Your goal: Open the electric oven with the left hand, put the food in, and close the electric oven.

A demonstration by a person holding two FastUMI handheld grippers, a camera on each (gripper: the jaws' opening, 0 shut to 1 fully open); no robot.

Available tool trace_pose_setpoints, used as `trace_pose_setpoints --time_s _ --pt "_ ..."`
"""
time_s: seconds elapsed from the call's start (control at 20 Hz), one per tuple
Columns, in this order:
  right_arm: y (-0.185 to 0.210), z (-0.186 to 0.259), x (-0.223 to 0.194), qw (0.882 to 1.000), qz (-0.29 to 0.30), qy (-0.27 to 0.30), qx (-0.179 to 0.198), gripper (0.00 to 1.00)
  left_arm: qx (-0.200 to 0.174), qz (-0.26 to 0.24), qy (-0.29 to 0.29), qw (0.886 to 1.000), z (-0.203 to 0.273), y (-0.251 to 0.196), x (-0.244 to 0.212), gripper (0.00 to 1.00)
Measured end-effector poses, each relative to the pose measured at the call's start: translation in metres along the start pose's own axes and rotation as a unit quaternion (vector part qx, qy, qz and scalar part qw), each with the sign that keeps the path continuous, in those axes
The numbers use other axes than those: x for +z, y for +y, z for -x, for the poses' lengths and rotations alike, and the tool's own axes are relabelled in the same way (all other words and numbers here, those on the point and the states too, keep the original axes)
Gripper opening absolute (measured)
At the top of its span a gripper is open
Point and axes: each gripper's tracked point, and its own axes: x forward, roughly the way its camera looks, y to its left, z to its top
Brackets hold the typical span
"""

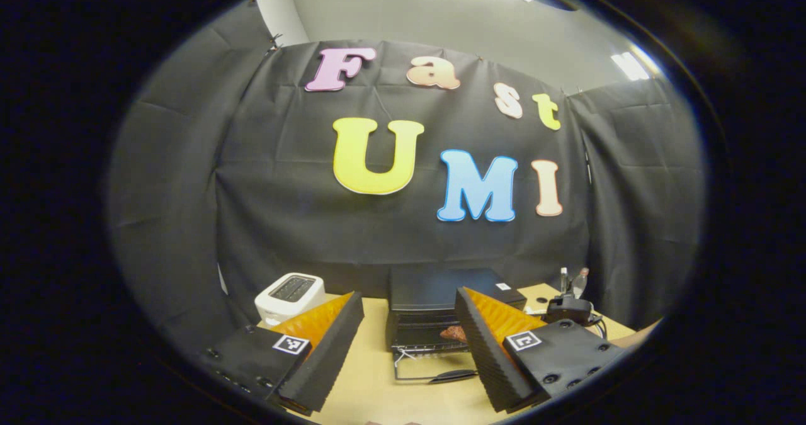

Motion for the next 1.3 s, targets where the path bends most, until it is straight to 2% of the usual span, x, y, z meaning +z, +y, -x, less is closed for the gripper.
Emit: trace_pose_setpoints --time_s 0.1,0.3,0.4,0.55,0.6,0.8,0.95,1.05,1.1,1.15,1.3 --pt "-0.005 -0.024 0.003 0.999 -0.026 -0.016 -0.007 0.05 0.009 -0.008 0.004 1.0 0.002 0.016 -0.001 0.98" --pt "-0.009 -0.06 0.016 0.995 -0.072 -0.063 0.001 0.05 0.023 -0.011 0.016 1.0 0.0 0.04 -0.01 1.0" --pt "-0.012 -0.073 0.023 0.993 -0.084 -0.085 0.005 0.05 0.028 -0.011 0.024 0.999 -0.002 0.048 -0.015 0.98" --pt "-0.021 -0.086 0.034 0.989 -0.095 -0.113 0.001 0.05 0.027 -0.012 0.029 0.999 -0.007 0.053 -0.018 1.0" --pt "-0.019 -0.09 0.037 0.987 -0.102 -0.121 0.006 0.05 0.026 -0.015 0.032 0.999 -0.01 0.052 -0.018 0.98" --pt "-0.022 -0.097 0.039 0.985 -0.118 -0.129 0.002 0.08 0.018 -0.014 0.035 0.999 -0.021 0.049 -0.021 1.0" --pt "-0.033 -0.095 0.033 0.985 -0.12 -0.123 -0.028 0.12 0.011 -0.004 0.031 0.999 -0.028 0.042 -0.021 1.0" --pt "-0.038 -0.089 0.03 0.984 -0.131 -0.115 -0.038 0.2 0.004 0.003 0.028 1.0 -0.032 0.034 -0.022 0.96" --pt "-0.037 -0.086 0.032 0.983 -0.136 -0.118 -0.037 0.29 0.002 0.006 0.027 1.0 -0.034 0.032 -0.024 0.93" --pt "-0.035 -0.079 0.036 0.982 -0.134 -0.125 -0.037 0.3 0.0 0.01 0.026 1.0 -0.037 0.029 -0.025 0.93" --pt "-0.038 -0.057 0.034 0.986 -0.077 -0.121 -0.079 0.74 -0.003 0.022 0.018 1.0 -0.041 0.022 -0.024 1.0"
